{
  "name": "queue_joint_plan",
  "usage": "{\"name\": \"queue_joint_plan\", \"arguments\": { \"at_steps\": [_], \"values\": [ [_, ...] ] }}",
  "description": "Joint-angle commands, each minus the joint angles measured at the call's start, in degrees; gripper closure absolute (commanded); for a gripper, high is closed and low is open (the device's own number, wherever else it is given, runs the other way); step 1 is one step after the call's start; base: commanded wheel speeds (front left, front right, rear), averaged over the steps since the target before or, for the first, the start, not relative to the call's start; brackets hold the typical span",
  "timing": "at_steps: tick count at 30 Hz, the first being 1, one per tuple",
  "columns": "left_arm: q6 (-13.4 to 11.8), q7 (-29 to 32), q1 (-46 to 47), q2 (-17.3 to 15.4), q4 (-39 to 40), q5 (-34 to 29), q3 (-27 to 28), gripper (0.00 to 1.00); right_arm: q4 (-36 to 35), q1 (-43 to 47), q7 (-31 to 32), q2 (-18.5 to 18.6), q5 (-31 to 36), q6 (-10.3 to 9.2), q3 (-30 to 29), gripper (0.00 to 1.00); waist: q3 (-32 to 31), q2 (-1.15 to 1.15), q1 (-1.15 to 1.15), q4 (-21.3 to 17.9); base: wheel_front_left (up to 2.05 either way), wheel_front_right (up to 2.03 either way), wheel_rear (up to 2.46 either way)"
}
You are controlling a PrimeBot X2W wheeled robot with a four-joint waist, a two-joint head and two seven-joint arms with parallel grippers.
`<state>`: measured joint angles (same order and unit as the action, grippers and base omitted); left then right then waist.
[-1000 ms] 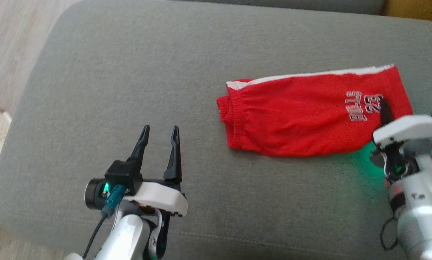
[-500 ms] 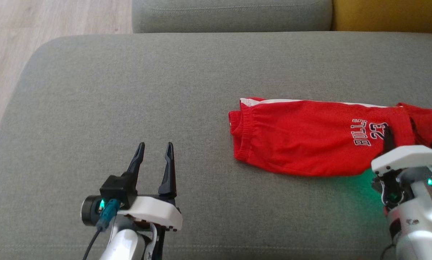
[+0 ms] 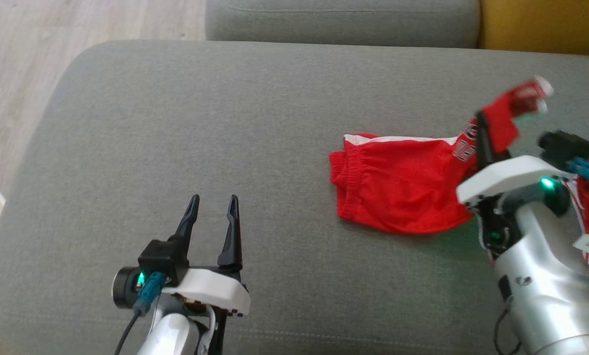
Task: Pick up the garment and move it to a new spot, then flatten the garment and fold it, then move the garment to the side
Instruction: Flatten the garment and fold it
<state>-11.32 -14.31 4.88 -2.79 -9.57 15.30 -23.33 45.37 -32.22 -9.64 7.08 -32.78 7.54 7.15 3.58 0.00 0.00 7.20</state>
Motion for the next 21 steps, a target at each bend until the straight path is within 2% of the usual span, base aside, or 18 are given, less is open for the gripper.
{"name": "queue_joint_plan", "arguments": {
  "at_steps": [1,7,13,21],
  "values": [
    [0.1,-0.69,1.68,-0.09,1.68,0.23,1.87,0.0,-2.42,-0.96,-0.48,-0.7,0.39,-0.05,1.95,1.0,0.02,0.0,0.0,0.58,0.0,0.0,0.0],
    [-0.09,-0.69,1.65,-0.09,1.93,0.58,1.73,0.0,-5.08,0.14,2.11,0.16,1.24,-0.05,10.65,1.0,0.24,0.0,0.0,2.24,0.0,0.0,0.0],
    [-0.36,-0.69,1.86,-0.09,2.28,0.94,1.36,0.0,-4.13,0.3,4.67,0.98,0.44,-0.05,16.64,1.0,1.0,0.0,0.0,3.36,0.0,0.0,0.0],
    [-0.37,-0.69,1.93,-0.09,2.05,0.95,1.5,0.0,-4.09,0.74,4.35,0.79,-3.16,-0.05,23.25,1.0,1.05,0.0,0.0,3.95,0.0,0.0,0.0]
  ]
}}
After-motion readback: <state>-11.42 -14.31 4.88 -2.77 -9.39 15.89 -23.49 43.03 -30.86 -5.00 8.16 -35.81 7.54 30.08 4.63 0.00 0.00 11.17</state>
